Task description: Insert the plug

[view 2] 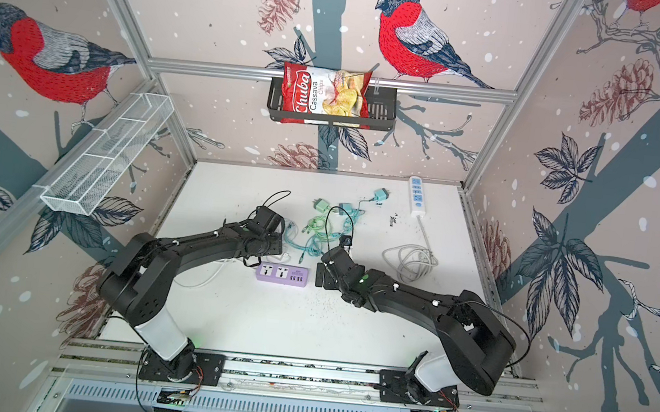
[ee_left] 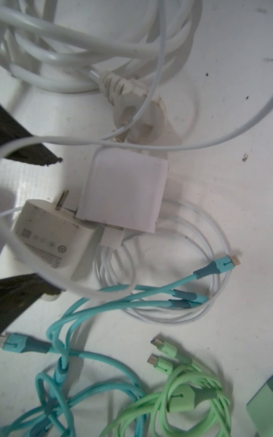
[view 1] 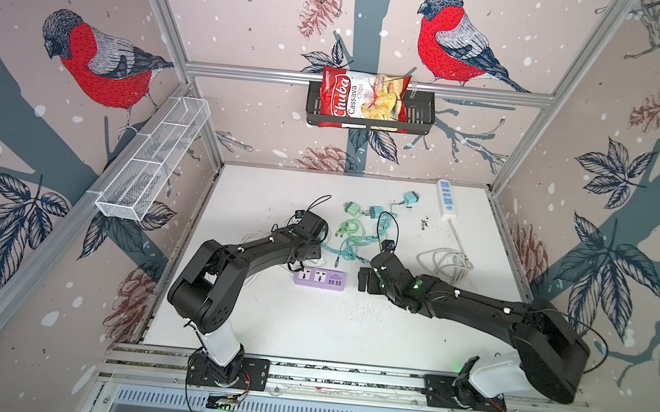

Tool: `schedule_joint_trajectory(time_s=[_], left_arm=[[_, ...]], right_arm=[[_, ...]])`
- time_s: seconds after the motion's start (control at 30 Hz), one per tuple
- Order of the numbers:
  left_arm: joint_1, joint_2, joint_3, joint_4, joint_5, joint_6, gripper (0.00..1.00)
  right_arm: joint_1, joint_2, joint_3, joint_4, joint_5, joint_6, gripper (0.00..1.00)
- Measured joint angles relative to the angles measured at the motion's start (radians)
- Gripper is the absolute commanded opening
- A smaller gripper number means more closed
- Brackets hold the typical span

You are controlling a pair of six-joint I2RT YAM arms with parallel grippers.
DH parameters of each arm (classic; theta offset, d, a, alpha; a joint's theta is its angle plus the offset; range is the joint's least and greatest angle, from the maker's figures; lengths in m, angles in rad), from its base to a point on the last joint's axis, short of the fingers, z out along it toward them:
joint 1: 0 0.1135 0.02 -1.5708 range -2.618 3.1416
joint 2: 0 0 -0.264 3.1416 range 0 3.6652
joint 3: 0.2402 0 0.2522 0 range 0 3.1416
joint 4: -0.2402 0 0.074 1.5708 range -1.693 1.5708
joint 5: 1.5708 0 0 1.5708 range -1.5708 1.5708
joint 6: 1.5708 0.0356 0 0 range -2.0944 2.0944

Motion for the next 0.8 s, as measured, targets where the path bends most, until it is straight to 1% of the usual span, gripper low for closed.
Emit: schedule_joint_trajectory(time_s=[0.13, 0.23, 0.33, 0.53, 0.67, 0.8], left_arm=[[-0.001, 0.014, -0.014, 0.049, 0.026, 0.021, 0.68], [-0.002, 0.027, -0.019, 0.087, 0.048, 0.034, 0.64], [-0.007, 0.043, -0.02, 0.109, 0.067, 0.061, 0.63], [-0.035, 0.06, 0.005, 0.101, 0.146, 0.087, 0.62], [-0.038, 0.056, 0.01, 0.092, 0.219, 0.085, 0.6], [-0.039, 0.056, 0.02, 0.065, 0.266, 0.071, 0.56]], right_arm=[[0.0, 0.005, 0.002, 0.0, 0.0, 0.0, 0.99], [0.0, 0.006, 0.003, -0.001, 0.0, 0.0, 0.99], [0.0, 0.013, 0.009, 0.0, 0.0, 0.0, 0.99], [0.0, 0.024, 0.016, -0.001, 0.0, 0.0, 0.99], [0.0, 0.026, 0.016, -0.001, 0.0, 0.0, 0.99], [0.0, 0.026, 0.016, -0.002, 0.0, 0.0, 0.99]])
